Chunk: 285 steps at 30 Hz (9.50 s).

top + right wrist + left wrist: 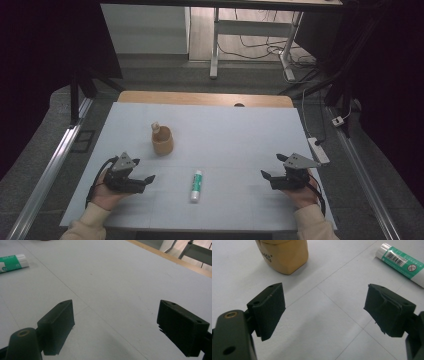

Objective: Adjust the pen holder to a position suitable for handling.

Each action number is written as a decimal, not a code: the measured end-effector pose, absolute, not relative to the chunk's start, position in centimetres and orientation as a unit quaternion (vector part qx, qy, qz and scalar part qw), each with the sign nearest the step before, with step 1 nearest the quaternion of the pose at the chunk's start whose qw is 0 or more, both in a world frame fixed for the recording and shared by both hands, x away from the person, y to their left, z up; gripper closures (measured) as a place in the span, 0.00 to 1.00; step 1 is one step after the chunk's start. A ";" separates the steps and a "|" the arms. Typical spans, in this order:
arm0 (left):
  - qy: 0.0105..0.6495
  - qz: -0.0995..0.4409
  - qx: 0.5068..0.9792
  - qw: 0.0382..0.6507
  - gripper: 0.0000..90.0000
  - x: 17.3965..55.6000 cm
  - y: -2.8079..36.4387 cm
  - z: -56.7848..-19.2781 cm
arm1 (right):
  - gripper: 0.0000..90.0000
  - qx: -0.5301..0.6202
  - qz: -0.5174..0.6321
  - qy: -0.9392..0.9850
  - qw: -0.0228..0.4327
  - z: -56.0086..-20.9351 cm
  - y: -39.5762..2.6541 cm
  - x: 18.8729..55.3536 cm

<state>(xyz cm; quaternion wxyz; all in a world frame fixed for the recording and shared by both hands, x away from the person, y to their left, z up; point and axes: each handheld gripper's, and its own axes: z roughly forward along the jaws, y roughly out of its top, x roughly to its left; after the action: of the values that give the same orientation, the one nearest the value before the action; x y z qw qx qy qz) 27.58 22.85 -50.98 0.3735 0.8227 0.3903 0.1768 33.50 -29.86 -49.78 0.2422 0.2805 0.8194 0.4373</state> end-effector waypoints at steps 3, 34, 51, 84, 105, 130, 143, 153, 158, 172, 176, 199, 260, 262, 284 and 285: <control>0.390 0.177 0.823 0.372 0.18 27.6 22.8 -51.0 | 0.16 0.280 0.439 0.819 0.241 -49.8 -29.8 33.5; 0.393 0.183 0.823 0.368 0.19 27.8 23.0 -50.4 | 0.18 0.283 0.439 0.819 0.237 -50.1 -29.9 33.8; 0.387 0.175 0.822 0.380 0.20 29.0 22.9 -48.0 | 0.19 0.283 0.439 0.819 0.238 -50.1 -30.0 33.7; 0.419 0.179 0.816 0.356 0.25 35.6 24.7 -46.0 | 0.19 0.280 0.424 0.830 0.231 -50.5 -29.6 33.7; 0.431 0.168 0.824 0.327 0.56 39.0 25.1 -46.6 | 0.19 0.282 0.419 0.832 0.230 -50.7 -29.6 33.7; 0.455 0.154 0.830 0.285 0.98 41.7 25.9 -48.5 | 0.21 0.283 0.416 0.833 0.230 -50.8 -29.6 33.8; 0.443 0.127 0.843 0.277 0.98 42.2 24.5 -49.9 | 0.21 0.284 0.415 0.833 0.231 -50.9 -29.6 33.8; 0.443 0.114 0.845 0.279 0.98 42.1 24.1 -50.6 | 0.21 0.287 0.416 0.831 0.233 -50.9 -29.7 33.7; 0.444 0.112 0.843 0.280 0.98 42.0 24.1 -50.6 | 0.21 0.287 0.415 0.831 0.235 -50.9 -29.6 33.7; 0.445 0.111 0.842 0.285 0.98 41.9 23.8 -50.8 | 0.21 0.287 0.413 0.832 0.234 -50.9 -29.7 33.7; 0.448 0.109 0.841 0.283 0.98 41.9 23.9 -50.9 | 0.21 0.287 0.410 0.833 0.235 -50.9 -29.7 33.7; 0.434 0.100 0.851 0.278 0.98 41.5 22.7 -51.5 | 0.22 0.286 0.414 0.831 0.237 -50.9 -29.7 33.7; 0.363 0.079 0.877 0.304 0.98 44.2 12.5 -51.6 | 0.22 0.286 0.415 0.831 0.235 -50.8 -29.8 33.6; 0.361 0.078 0.878 0.304 0.98 44.4 12.2 -51.5 | 0.22 0.286 0.415 0.831 0.235 -50.8 -29.8 33.6; 0.348 0.069 0.881 0.313 0.97 45.2 10.4 -51.1 | 0.22 0.288 0.416 0.830 0.234 -50.9 -29.8 33.5; 0.348 0.068 0.880 0.316 0.96 45.1 10.5 -51.0 | 0.22 0.288 0.416 0.830 0.234 -50.9 -29.9 33.5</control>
<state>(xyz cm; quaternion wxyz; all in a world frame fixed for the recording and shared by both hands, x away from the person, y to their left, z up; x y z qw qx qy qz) 45.14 10.52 -51.05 0.3160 0.8801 0.3477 0.0681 33.52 -29.86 -50.87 0.2342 0.2881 0.8302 0.4159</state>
